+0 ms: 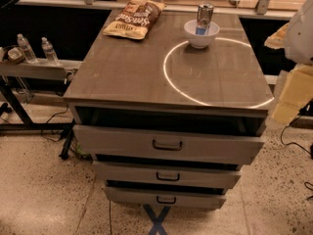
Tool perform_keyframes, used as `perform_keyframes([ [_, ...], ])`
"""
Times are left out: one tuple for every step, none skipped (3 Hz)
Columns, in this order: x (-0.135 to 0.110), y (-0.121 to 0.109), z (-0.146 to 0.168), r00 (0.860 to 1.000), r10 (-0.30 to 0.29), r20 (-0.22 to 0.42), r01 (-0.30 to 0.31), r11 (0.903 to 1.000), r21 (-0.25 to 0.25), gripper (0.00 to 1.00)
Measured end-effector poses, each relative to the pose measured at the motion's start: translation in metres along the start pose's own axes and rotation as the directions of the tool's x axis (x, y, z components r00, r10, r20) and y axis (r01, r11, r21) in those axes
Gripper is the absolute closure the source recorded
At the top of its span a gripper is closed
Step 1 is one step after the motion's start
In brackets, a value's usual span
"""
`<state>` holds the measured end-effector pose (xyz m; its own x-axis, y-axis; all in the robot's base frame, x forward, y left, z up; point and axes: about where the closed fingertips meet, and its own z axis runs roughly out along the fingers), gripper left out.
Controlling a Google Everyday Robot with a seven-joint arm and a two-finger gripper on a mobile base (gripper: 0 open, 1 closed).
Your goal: Pick redbull can from white bowl and place on counter
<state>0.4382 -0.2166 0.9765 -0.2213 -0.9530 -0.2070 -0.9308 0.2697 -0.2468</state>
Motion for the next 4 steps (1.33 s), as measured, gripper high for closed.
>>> perform_keyframes([
  [-0.002, -0.005, 0.002, 1.0, 0.001, 0.007, -0.001, 1.0, 0.003, 0.0],
  [-0.014, -0.044, 0.02, 0.998, 0.009, 0.055, -0.01, 0.9997, 0.022, 0.0],
  [-0.043, -0.104, 0.038, 0.99, 0.012, 0.14, -0.024, 0.9961, 0.085, 0.0],
  [-0.076, -0.156, 0.043, 0.978, 0.0, 0.208, -0.035, 0.9858, 0.164, 0.0],
])
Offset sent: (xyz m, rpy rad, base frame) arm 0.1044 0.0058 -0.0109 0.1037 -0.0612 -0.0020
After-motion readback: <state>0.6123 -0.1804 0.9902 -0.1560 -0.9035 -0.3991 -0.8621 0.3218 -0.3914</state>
